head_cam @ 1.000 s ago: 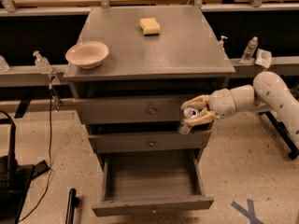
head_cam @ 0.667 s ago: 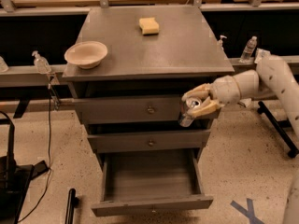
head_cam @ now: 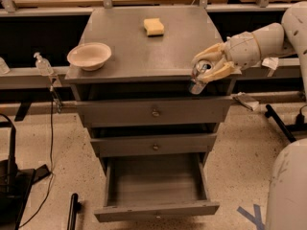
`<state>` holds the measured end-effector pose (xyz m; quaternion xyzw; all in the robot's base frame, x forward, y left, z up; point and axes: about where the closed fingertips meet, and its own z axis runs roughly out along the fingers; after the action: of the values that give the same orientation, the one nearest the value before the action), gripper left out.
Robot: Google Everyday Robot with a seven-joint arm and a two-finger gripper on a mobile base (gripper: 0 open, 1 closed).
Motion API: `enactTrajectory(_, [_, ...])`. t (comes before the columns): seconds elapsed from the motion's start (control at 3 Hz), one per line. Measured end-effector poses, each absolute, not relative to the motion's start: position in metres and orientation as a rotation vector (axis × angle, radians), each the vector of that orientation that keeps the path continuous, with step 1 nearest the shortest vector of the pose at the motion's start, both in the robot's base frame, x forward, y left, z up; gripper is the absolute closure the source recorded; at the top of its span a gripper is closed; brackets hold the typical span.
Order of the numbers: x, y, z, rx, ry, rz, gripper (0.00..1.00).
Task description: Pick redbull can from bottom drawer and place on counter
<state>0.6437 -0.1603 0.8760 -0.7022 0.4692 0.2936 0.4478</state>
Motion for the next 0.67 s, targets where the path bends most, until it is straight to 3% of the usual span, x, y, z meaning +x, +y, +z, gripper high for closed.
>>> enactTrajectory(0.67, [0.670, -0.180, 0.946, -1.481, 1.138, 0.693, 1.00])
